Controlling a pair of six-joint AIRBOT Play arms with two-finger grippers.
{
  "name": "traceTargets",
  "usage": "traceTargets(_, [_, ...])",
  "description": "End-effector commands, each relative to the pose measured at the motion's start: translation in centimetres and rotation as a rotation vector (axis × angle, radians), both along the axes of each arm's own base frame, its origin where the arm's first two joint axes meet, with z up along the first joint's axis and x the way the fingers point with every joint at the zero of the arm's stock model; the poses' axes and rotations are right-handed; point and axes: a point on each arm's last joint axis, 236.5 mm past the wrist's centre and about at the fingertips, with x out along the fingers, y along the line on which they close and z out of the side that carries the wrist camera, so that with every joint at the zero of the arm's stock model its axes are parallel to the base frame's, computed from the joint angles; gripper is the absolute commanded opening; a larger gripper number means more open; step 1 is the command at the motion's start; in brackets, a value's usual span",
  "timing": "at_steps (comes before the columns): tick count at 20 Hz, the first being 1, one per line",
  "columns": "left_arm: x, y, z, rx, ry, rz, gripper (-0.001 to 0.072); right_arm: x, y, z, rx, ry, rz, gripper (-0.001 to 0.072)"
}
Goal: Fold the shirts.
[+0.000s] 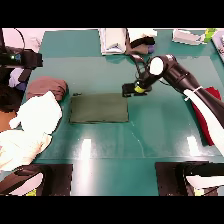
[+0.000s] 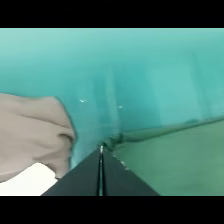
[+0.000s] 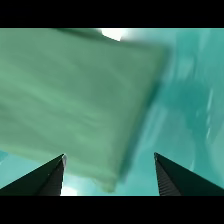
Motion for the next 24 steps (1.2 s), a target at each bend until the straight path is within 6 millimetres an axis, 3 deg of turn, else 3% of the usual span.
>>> traceTargets(1, [-0.1,-1.0,-0.6,-0.032,0.01,-0.03,0.0033,-2.2,-0.6,-4.0,0.046,0.187,-0.138,0.0626])
traceTargets(6, [-0.3,-1.0,-0.9,-0.016,0.018,-0.047,0.0034,-2.6,3.0,-8.8,0.089,0.287,-0.19,0.0615])
traceTargets(7, [-0.4,-1.0,-0.9,-0.016,0.02,-0.047,0.0034,-2.4,3.8,-9.6,0.097,0.284,-0.197,0.0584])
traceTargets(10, [-0.6,-1.1,-1.2,-0.016,0.036,-0.052,0.0034,-1.5,5.5,-10.4,0.124,0.236,-0.206,0.0568])
traceTargets(11, [-0.7,-1.3,-1.1,-0.023,0.036,-0.055,0.0034,-1.0,6.0,-10.3,0.135,0.209,-0.205,0.0493])
traceTargets(12, [-0.6,-1.5,-1.0,-0.035,0.033,-0.058,0.0034,-0.4,6.3,-9.9,0.145,0.183,-0.203,0.033])
traceTargets(13, [-0.6,-1.9,-0.8,-0.053,0.029,-0.064,0.0033,0.2,6.7,-9.4,0.151,0.147,-0.176,0.0112])
traceTargets(14, [-0.6,-2.1,-0.7,-0.061,0.028,-0.068,0.0032,0.8,7.0,-8.6,0.158,0.109,-0.135,0.0021])
traceTargets(15, [-0.8,-2.6,-0.8,-0.045,0.027,-0.082,0.0032,1.7,7.0,-7.5,0.159,0.076,-0.116,0.002])
traceTargets(17, [-1.3,-4.4,-1.0,-0.013,0.025,-0.135,0.0032,3.8,5.2,-4.6,0.127,0.016,-0.102,0.002])
traceTargets(19, [-2.3,-7.6,-0.9,-0.008,0.016,-0.217,0.0033,6.3,1.2,-0.8,0.067,-0.073,-0.12,0.002])
traceTargets(21, [-3.2,-10.2,-0.7,-0.011,0.005,-0.281,0.0033,8.3,-4.6,3.1,0.009,-0.157,-0.17,0.002])
traceTargets(24, [-3.9,-12.2,-0.4,-0.017,-0.012,-0.331,0.0033,9.0,-15.6,7.5,-0.074,-0.221,-0.318,0.002])
